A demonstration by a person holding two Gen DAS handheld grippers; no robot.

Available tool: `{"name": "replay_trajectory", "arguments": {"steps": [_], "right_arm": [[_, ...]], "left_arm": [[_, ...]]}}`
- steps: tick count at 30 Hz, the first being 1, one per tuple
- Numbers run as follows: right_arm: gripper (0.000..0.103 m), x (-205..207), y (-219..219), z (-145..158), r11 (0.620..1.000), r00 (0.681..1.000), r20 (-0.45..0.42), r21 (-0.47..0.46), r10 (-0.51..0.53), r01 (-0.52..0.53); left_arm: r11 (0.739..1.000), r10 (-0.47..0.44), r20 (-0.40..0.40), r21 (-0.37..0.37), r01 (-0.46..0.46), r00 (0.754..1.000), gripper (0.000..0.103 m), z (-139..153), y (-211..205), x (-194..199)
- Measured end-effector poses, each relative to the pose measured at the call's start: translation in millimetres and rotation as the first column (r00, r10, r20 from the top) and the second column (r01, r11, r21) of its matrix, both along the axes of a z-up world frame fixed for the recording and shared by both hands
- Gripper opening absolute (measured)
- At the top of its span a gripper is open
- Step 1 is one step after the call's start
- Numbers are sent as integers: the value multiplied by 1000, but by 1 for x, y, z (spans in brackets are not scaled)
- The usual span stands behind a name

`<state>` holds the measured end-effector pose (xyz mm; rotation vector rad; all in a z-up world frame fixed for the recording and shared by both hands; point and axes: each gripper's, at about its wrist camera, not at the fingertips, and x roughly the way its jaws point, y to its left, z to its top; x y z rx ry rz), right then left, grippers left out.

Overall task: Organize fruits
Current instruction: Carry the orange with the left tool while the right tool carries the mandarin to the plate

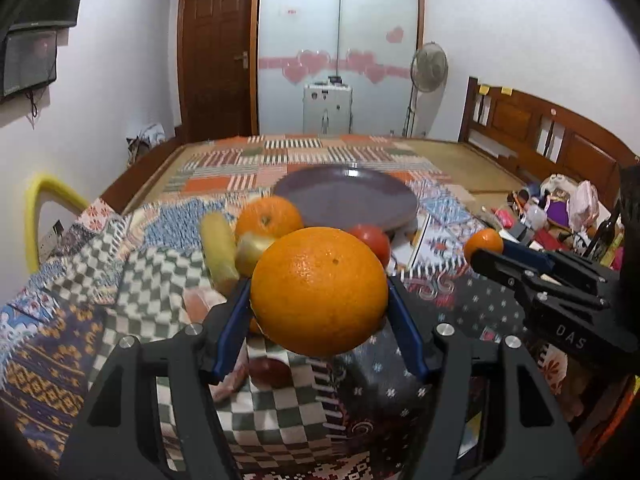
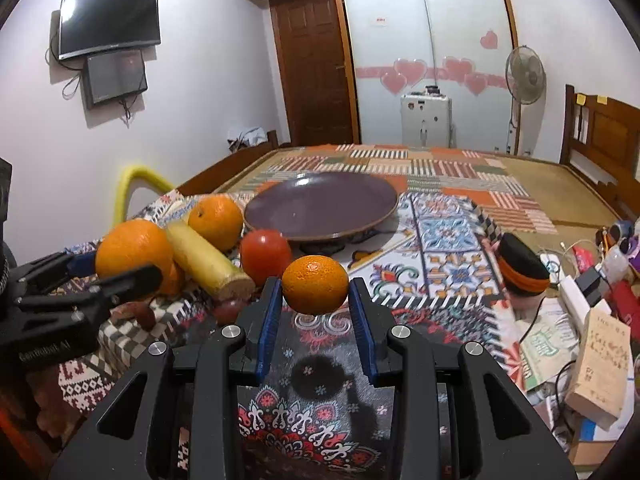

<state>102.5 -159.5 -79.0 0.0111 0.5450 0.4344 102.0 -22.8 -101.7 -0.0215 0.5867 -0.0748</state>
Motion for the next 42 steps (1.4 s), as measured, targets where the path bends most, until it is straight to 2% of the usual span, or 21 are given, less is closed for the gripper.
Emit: {"name": "replay_trajectory", "arguments": {"steps": [11,19,26,30,37,42], "right_arm": [[32,-1,-5,37,1000,993,118,17,-28,26],[32,18,-2,54,998,981,186,20,-62,59],[32,43,2,62,997,974,215,-5,-75,78],[32,55,7,60,995,972,222,-44,-73,85],[32,83,17,46,992,982,182,-102,-51,70],[32,109,21,36,989,991,124,-127,-54,70]], "left_arm": [[1000,-7,112,19,5,994,65,54,1,9],[1000,-17,130,21,15,991,65,75,-4,30],[1000,-8,114,13,7,993,65,80,-4,61],[999,-5,113,36,1,994,65,83,-6,79],[998,18,65,65,-22,998,65,79,-8,120],[998,43,5,43,-43,999,65,71,-3,155]]}}
